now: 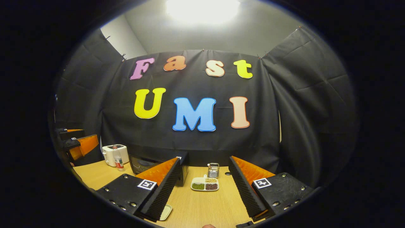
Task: Open the electric oven with the left hand, put the food in, and close the electric oven.
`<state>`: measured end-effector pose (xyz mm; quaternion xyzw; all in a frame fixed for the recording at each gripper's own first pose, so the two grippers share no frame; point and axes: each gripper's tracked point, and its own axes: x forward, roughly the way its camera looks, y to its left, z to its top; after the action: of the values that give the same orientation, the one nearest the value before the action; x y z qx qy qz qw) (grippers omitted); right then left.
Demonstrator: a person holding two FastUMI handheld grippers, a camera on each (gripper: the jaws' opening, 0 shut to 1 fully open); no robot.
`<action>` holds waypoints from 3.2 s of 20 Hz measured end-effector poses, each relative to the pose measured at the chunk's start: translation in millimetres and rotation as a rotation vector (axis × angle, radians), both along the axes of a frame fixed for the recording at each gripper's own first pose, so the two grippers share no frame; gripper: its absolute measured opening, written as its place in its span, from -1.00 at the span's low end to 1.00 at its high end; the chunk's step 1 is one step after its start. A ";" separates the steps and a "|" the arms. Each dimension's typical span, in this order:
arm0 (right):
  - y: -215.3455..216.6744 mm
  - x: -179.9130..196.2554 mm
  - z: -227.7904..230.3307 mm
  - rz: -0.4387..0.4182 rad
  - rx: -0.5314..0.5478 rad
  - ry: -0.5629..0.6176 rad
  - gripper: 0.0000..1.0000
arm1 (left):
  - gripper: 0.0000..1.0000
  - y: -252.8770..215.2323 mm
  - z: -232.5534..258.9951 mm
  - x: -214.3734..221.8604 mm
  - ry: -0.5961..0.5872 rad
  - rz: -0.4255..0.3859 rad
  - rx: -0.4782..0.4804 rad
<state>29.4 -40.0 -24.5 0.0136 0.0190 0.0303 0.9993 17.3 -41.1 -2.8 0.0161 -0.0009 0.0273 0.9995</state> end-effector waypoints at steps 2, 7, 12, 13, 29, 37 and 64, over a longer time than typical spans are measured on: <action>-2.6 3.0 -1.4 0.014 0.014 -0.005 0.91 | 1.00 -5.9 -1.2 10.2 -0.004 0.014 -0.001; -6.3 16.9 3.3 0.009 0.007 -0.022 0.91 | 1.00 -17.0 -10.5 57.6 0.009 -0.007 -0.014; -7.4 41.8 6.5 -0.049 -0.006 -0.024 0.91 | 1.00 -8.6 -36.2 127.2 0.029 -0.039 -0.029; -8.3 44.6 7.3 -0.070 -0.010 -0.024 0.91 | 1.00 -5.5 -41.9 141.8 0.037 -0.048 -0.024; 1.6 73.5 -9.4 -0.239 -0.110 0.058 0.92 | 0.94 -22.5 -181.7 309.3 0.234 -0.202 -0.040; 9.1 68.9 -5.9 -0.237 -0.173 0.070 0.91 | 1.00 -18.6 -219.0 323.3 0.283 -0.183 -0.043; 8.1 35.5 -23.9 -0.095 -0.109 0.098 0.90 | 0.95 -15.4 -297.6 182.6 0.463 -0.131 -0.007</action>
<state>64.9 -31.9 -48.3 -0.0383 0.0686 -0.0188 0.9967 200.0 -56.5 -300.3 0.0183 0.2274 -0.0419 0.9727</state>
